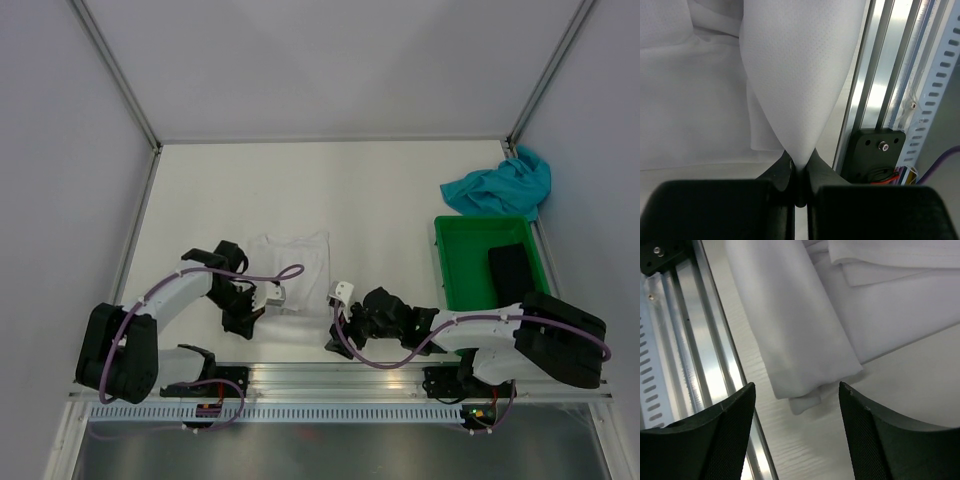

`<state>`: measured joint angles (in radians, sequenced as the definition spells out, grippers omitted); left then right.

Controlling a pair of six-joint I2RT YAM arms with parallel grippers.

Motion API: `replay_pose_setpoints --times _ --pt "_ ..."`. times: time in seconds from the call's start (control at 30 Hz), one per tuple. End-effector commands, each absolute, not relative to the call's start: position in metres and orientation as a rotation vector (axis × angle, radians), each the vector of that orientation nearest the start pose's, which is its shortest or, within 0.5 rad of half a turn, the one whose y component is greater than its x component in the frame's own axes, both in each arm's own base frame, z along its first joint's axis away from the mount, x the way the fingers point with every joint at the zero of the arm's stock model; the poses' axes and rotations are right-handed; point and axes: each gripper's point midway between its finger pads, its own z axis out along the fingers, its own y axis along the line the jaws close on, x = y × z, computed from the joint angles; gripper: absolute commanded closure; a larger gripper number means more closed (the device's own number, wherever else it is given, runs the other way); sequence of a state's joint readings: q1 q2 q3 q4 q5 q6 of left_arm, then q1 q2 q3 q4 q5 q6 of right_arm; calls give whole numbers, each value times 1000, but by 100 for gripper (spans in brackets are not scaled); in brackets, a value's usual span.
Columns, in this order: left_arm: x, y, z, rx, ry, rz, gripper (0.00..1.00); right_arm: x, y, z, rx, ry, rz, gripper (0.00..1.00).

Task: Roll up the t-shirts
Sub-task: Roll the tshirt

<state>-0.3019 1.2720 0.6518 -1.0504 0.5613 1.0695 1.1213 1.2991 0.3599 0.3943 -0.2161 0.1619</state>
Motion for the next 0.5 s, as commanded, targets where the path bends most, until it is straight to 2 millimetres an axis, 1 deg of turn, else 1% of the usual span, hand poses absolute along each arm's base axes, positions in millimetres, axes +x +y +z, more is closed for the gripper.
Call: replay_pose_setpoints --times 0.0,0.03,0.1,0.2,0.23,0.27,0.33,0.37,0.4,0.43,0.47 --pt "115 -109 42 1809 2197 -894 98 123 333 48 -1050 1909 915 27" --pt "115 -109 42 1807 2200 -898 98 121 337 48 -1063 1904 927 27" --pt "116 -109 42 1800 2205 -901 98 115 344 40 -1102 1924 937 30" --pt "117 -108 42 1784 2210 -899 98 109 345 29 -1113 1981 952 48" --pt "118 -106 42 1775 2216 -896 97 108 344 28 -1109 1990 958 63" --pt "119 -106 42 1767 2222 -893 95 107 344 30 -1103 1989 969 69" --pt "121 -103 42 1745 2241 -878 76 102 343 32 -1098 1999 1001 81" --pt "123 -102 43 1733 2248 -869 66 101 345 39 -1093 1985 1024 83" --pt "124 -101 44 1725 2251 -860 51 98 346 42 -1094 1982 1047 84" --pt "127 -100 47 1709 2251 -839 45 94 350 49 -1096 1979 1095 87" --pt "128 -100 48 1703 2247 -830 38 90 351 53 -1101 1978 1119 87"
